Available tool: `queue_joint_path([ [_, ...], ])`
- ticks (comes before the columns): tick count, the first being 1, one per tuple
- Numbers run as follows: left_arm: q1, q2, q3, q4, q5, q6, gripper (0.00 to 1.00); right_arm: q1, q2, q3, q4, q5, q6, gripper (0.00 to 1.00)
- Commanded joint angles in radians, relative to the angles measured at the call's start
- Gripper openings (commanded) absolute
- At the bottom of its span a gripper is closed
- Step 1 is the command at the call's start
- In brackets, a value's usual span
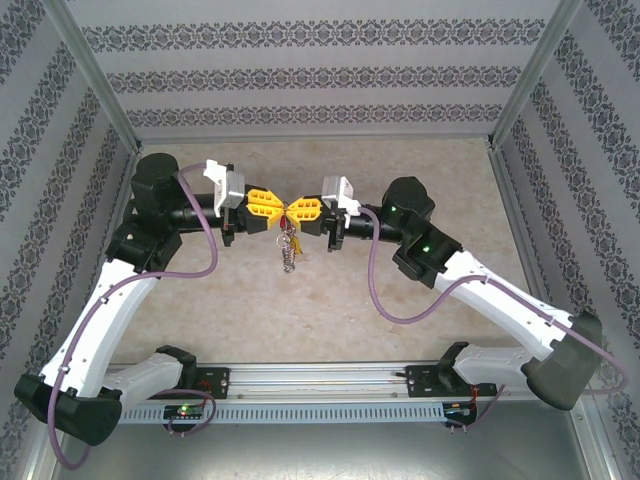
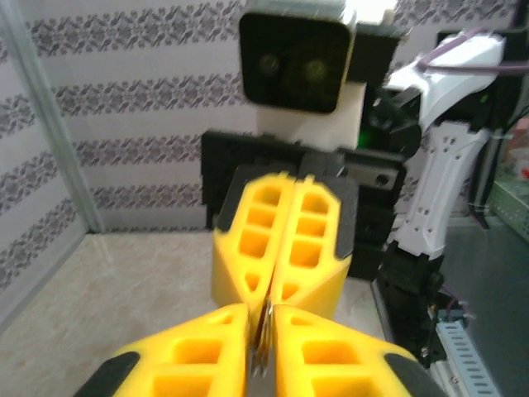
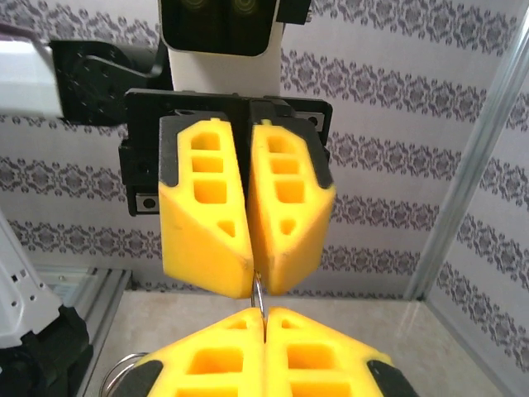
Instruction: Put the keys on the keyring
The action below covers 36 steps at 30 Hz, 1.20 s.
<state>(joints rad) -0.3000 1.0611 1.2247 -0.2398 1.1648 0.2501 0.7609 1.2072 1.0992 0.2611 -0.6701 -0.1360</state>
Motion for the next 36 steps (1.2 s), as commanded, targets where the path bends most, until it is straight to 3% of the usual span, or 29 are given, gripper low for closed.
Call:
queue_joint_path([
  [1, -0.016, -0.012, 0.052, -0.184, -0.168, 0.131, 0.28, -0.011, -0.030, 0.106, -0.240, 0.051, -0.158, 0.00],
  [5, -0.077, 0.007, 0.101, -0.341, -0.389, 0.250, 0.30, -0.009, -0.019, 0.203, -0.457, 0.128, -0.260, 0.00],
  [10, -0.121, 0.016, 0.136, -0.395, -0.480, 0.292, 0.30, 0.002, 0.021, 0.327, -0.680, 0.231, -0.351, 0.00],
  [19, -0.184, 0.067, 0.193, -0.419, -0.464, 0.347, 0.30, 0.018, 0.100, 0.458, -0.902, 0.280, -0.381, 0.00],
  [36, -0.219, 0.139, 0.219, -0.444, -0.423, 0.362, 0.30, 0.018, 0.084, 0.439, -0.854, 0.210, -0.354, 0.00],
])
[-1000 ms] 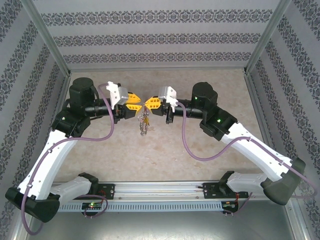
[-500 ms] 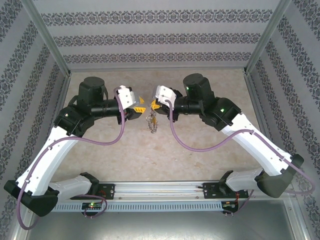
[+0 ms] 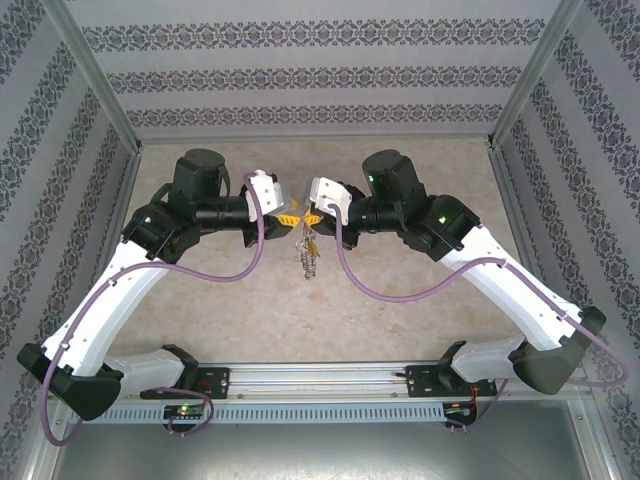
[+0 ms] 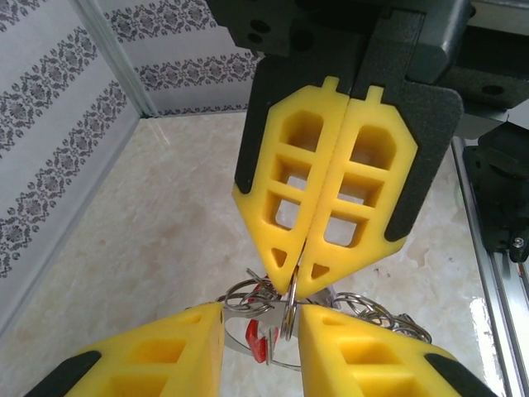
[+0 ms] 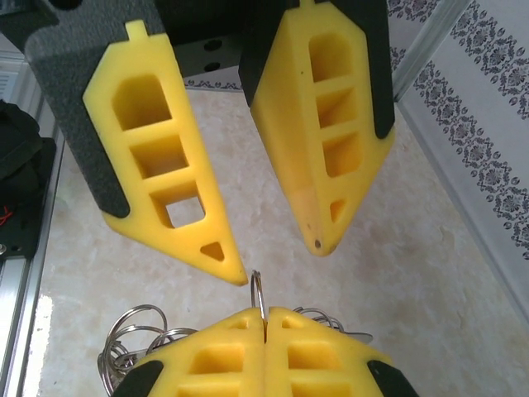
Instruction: Put the keys on the keyring
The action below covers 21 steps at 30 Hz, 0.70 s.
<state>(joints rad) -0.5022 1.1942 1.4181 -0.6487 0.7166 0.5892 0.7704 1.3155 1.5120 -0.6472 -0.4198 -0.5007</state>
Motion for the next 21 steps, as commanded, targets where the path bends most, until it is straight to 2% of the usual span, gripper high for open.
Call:
queue_joint_path([
  [1, -0.017, 0.008, 0.024, -0.035, 0.023, 0.024, 0.29, 0.007, -0.025, 0.025, 0.059, -0.043, 0.013, 0.00],
  [8, -0.018, 0.025, 0.018, -0.032, 0.022, 0.027, 0.24, 0.007, -0.031, 0.011, 0.086, -0.066, 0.020, 0.00],
  [15, -0.020, 0.035, 0.015, -0.030, 0.041, 0.026, 0.00, 0.006, -0.034, -0.008, 0.105, -0.073, 0.020, 0.00],
  [21, -0.019, 0.025, 0.009, -0.021, 0.059, 0.026, 0.00, 0.002, -0.050, -0.033, 0.141, -0.096, 0.021, 0.00],
])
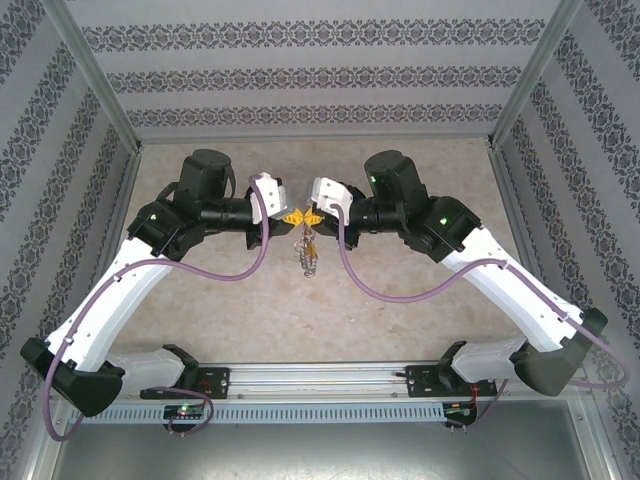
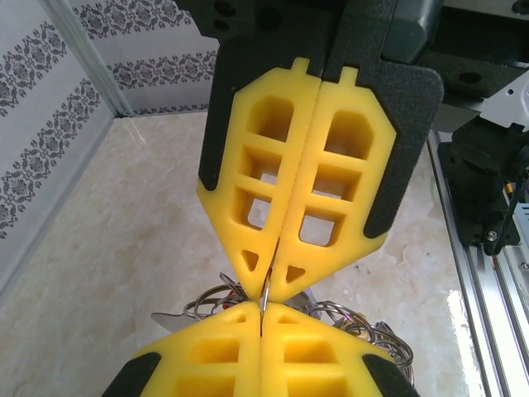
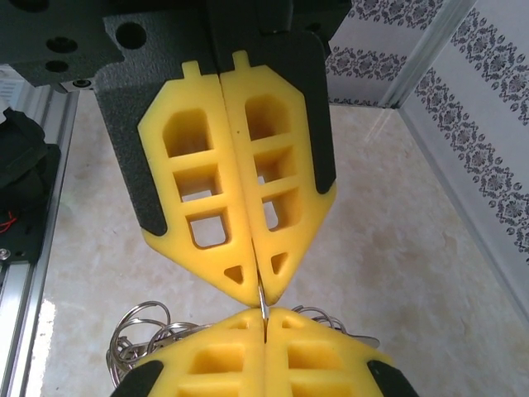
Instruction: Put the keys on the keyring
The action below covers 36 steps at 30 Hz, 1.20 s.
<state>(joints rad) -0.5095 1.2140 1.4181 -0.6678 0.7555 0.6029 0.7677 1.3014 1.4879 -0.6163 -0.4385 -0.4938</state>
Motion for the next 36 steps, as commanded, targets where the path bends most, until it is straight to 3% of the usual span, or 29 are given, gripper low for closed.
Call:
queue_joint_path([
  [1, -0.012, 0.003, 0.004, 0.009, 0.022, 0.007, 0.00, 0.004, -0.040, -0.020, 0.121, -0.080, 0.017, 0.02],
  [5, -0.010, -0.012, -0.021, 0.059, 0.037, -0.021, 0.00, 0.004, -0.056, -0.053, 0.147, -0.074, 0.034, 0.21],
  [13, 0.004, -0.028, -0.034, 0.082, 0.050, -0.039, 0.00, -0.042, -0.148, -0.163, 0.238, -0.042, 0.140, 0.28],
  [33, 0.053, -0.051, -0.070, 0.198, 0.115, -0.141, 0.00, -0.052, -0.132, -0.215, 0.287, -0.103, 0.210, 0.09],
  [36, 0.057, -0.052, -0.073, 0.205, 0.120, -0.148, 0.00, -0.052, -0.129, -0.220, 0.287, -0.094, 0.217, 0.11],
])
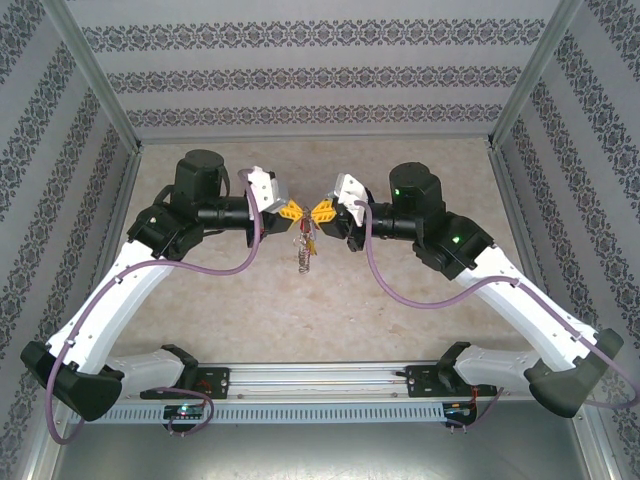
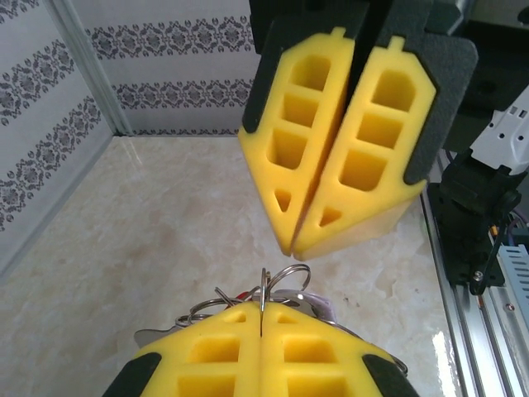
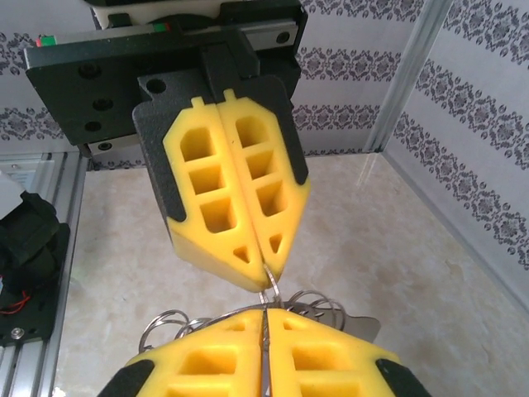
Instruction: Put the keys on the keyring
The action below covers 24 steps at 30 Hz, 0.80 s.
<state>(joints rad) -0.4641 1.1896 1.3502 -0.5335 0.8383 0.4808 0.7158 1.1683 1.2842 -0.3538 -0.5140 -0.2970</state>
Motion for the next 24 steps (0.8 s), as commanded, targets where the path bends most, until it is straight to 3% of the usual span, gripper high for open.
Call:
queue_joint_path([
  [1, 0.012, -0.027, -0.005, 0.073, 0.037, -0.026, 0.00, 0.000, 0.005, -0.019, 0.024, -0.017, 0.024, 0.13],
  [6, 0.012, -0.033, -0.008, 0.080, 0.033, -0.029, 0.00, 0.000, 0.004, -0.026, 0.028, -0.021, 0.029, 0.12],
  [15, 0.012, -0.040, -0.020, 0.106, 0.034, -0.047, 0.00, 0.000, 0.016, -0.028, 0.029, -0.035, 0.034, 0.00],
  [24, 0.014, -0.055, -0.064, 0.223, 0.004, -0.132, 0.00, 0.002, 0.027, -0.031, 0.036, -0.049, 0.042, 0.00],
])
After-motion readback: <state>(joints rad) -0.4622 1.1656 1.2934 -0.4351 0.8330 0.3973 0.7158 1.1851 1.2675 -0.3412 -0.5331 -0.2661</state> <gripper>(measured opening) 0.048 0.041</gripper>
